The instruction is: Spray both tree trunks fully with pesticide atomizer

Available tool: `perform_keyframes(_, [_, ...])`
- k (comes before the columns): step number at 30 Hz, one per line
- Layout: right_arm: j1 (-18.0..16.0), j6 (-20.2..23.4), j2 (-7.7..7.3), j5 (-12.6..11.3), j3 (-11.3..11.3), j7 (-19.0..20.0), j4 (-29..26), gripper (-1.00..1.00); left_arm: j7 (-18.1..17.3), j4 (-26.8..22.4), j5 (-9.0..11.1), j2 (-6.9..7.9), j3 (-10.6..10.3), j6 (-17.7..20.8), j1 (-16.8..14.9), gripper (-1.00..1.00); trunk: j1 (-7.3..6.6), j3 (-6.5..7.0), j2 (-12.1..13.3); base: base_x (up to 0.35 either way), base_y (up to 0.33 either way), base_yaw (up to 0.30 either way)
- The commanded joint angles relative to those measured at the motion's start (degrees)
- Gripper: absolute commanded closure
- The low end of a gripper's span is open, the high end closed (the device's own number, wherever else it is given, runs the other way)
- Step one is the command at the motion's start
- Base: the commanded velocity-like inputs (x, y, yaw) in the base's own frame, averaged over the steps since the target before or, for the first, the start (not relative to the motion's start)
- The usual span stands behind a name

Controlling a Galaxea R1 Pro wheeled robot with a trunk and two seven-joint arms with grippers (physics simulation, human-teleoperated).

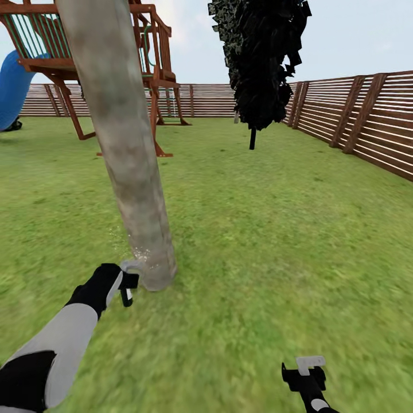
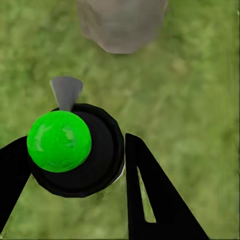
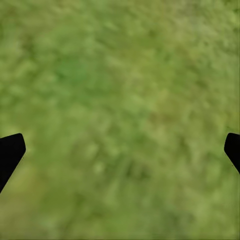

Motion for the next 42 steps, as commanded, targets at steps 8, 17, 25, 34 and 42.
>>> perform_keyframes(8, [0.0, -0.2, -0.07, -0.6, 0.5, -0.1, 0.0, -1.0, -9.1, -0.1, -1.2, 2.55, -0.9, 6.4, -6.2, 1.0, 0.0, -0.06, 0.0, 0.0, 0.0, 0.0])
perform_keyframes(17, [0.0, -0.2, -0.07, -0.6, 0.5, -0.1, 0.0, -1.0, -13.8, -0.3, -1.3, 6.84, -1.5, 11.8, -9.7, 1.0, 0.0, -0.06, 0.0, 0.0, 0.0, 0.0])
perform_keyframes(25, [0.0, -0.2, -0.07, -0.6, 0.5, -0.2, 0.0, -1.0, -13.8, -0.3, -1.3, 8.75, -4.4, 11.9, -10.3, 1.0, 0.0, -0.06, 0.0, 0.006, -0.019, 0.125])
perform_keyframes(34, [0.0, -0.2, -0.07, -0.6, 0.5, -0.2, 0.0, -1.0, -13.8, -0.3, -0.9, 8.74, -6.0, 11.9, -10.0, 1.0, 0.0, -0.06, 0.0, 0.039, -0.258, 0.005])
perform_keyframes(42, [0.0, -0.2, -0.07, -0.6, 0.5, -0.2, 0.0, -1.0, -13.8, -0.3, -0.9, 8.74, -6.0, 11.9, -10.2, 1.0, 0.0, -0.06, 0.0, 0.0, -0.274, 0.0])
